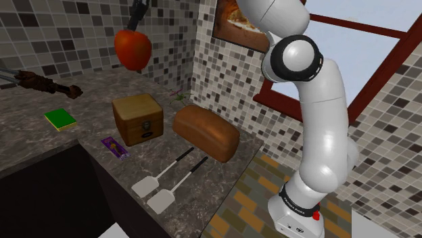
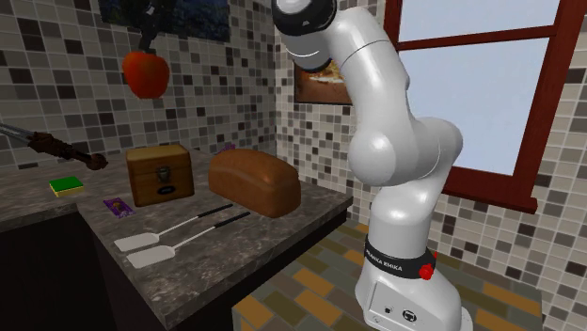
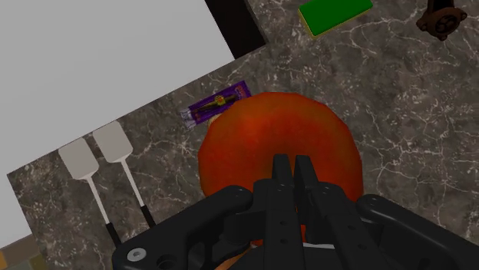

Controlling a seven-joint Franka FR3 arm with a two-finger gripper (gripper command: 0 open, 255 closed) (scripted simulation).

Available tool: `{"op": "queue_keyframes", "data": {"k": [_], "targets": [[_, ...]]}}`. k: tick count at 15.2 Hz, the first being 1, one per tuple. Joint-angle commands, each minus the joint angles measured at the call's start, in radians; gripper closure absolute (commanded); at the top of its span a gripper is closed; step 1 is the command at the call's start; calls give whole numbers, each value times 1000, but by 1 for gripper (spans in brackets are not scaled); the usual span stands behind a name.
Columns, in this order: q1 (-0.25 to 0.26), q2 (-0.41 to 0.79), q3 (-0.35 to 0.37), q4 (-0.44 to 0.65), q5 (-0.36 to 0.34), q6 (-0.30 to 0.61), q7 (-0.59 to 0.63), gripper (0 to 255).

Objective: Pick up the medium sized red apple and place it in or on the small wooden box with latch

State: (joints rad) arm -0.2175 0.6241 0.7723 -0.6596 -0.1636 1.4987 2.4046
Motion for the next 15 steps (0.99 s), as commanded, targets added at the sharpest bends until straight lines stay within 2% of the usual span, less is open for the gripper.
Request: {"op": "queue_keyframes", "data": {"k": [1,3,6,15], "targets": [[-24,-24,7,-75,8,52,3,255],[-78,-65,22,-186,35,114,-4,255],[-133,-107,35,-306,65,187,-16,255],[-229,-179,54,-550,123,352,-53,255]]}}
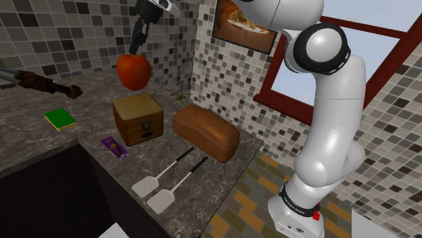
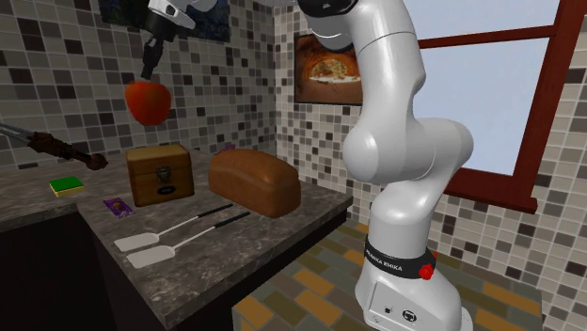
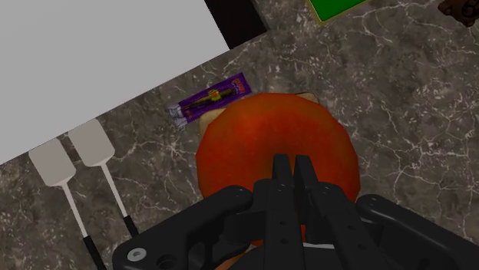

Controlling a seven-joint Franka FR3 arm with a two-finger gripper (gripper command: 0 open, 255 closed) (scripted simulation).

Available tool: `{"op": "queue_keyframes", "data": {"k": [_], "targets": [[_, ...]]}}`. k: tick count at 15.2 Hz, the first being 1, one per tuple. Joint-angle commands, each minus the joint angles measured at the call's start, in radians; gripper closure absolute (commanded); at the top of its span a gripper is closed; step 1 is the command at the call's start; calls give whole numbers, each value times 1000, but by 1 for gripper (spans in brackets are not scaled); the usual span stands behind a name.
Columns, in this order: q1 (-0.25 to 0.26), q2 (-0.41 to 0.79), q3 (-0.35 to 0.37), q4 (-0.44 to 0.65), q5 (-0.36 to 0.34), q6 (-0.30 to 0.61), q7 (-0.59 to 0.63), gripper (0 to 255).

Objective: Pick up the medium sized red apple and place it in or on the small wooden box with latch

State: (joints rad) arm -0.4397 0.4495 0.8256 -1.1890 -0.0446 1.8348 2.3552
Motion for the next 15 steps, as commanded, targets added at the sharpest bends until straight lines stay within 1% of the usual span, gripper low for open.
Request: {"op": "queue_keyframes", "data": {"k": [1,11,13,15], "targets": [[-14,-9,2,-42,8,32,-7,255],[-62,-37,8,-220,37,178,-42,255],[-68,-39,8,-250,40,205,-48,255],[-70,-39,8,-258,41,213,-49,255]]}}
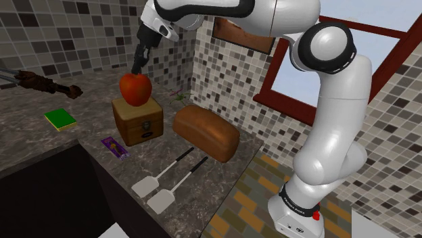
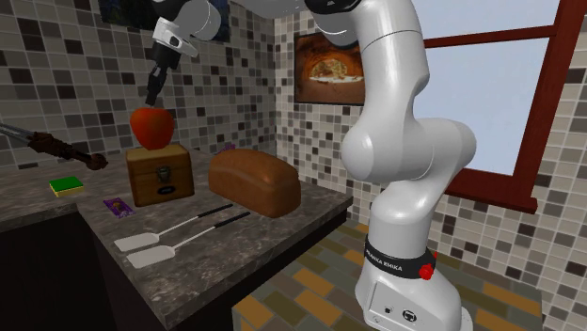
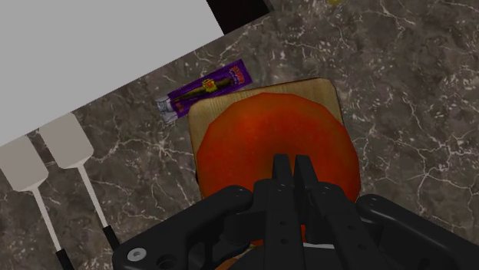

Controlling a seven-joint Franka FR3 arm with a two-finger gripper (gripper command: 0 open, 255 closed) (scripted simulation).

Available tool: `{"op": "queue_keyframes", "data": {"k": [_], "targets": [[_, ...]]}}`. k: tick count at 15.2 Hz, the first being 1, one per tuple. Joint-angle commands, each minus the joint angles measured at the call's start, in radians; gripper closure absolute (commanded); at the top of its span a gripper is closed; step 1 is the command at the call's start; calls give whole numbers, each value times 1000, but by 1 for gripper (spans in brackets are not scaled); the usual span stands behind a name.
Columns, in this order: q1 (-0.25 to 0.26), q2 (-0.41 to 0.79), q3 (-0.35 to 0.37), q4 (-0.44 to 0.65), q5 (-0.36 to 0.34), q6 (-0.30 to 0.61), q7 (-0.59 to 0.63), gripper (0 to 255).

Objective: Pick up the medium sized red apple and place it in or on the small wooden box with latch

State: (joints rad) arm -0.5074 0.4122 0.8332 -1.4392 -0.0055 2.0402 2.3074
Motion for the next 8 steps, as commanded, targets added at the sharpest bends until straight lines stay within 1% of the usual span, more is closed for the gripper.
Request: {"op": "queue_keyframes", "data": {"k": [1,6,7,8], "targets": [[-2,-2,1,-8,1,7,-1,255],[-2,-2,1,-8,1,7,-1,255],[-2,-2,1,-8,1,7,-1,0],[-2,-2,1,-8,1,7,-1,0]]}}
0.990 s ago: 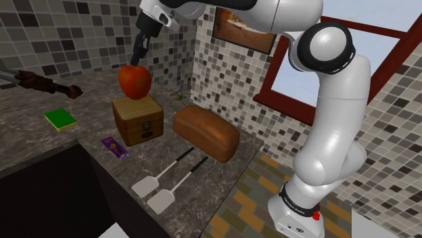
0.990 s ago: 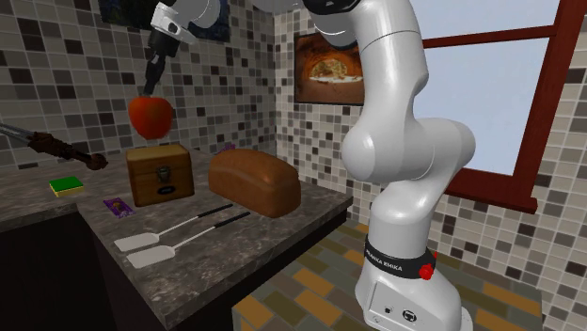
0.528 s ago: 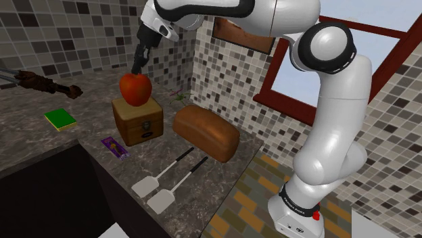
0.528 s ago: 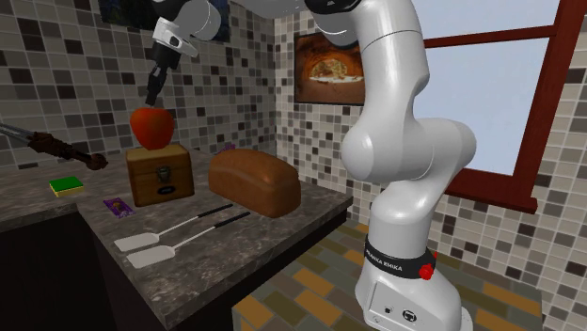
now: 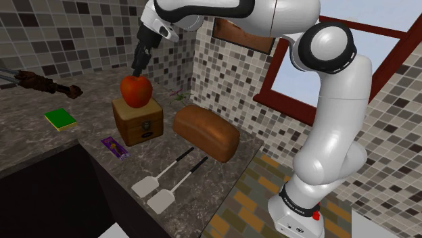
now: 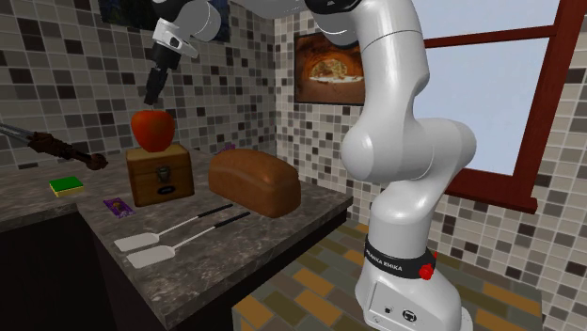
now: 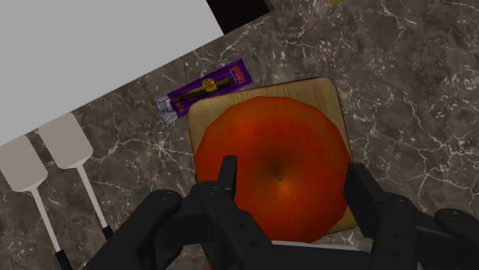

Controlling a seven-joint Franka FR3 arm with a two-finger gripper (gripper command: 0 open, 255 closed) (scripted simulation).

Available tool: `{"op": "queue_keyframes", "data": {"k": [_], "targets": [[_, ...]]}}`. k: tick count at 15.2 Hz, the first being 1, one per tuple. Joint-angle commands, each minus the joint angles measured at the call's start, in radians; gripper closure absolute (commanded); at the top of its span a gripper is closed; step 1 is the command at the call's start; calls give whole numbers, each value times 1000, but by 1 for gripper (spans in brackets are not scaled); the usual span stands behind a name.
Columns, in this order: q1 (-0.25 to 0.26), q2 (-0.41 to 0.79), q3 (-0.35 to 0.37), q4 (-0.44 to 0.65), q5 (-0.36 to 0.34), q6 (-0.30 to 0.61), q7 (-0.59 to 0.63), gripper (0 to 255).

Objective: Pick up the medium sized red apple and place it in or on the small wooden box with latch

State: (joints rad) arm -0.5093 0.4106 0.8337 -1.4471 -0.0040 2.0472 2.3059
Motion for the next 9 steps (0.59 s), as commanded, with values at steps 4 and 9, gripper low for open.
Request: {"op": "queue_keyframes", "data": {"k": [4,9], "targets": [[0,0,0,0,0,0,0,0],[-37,-44,13,66,34,-105,-18,0]]}}
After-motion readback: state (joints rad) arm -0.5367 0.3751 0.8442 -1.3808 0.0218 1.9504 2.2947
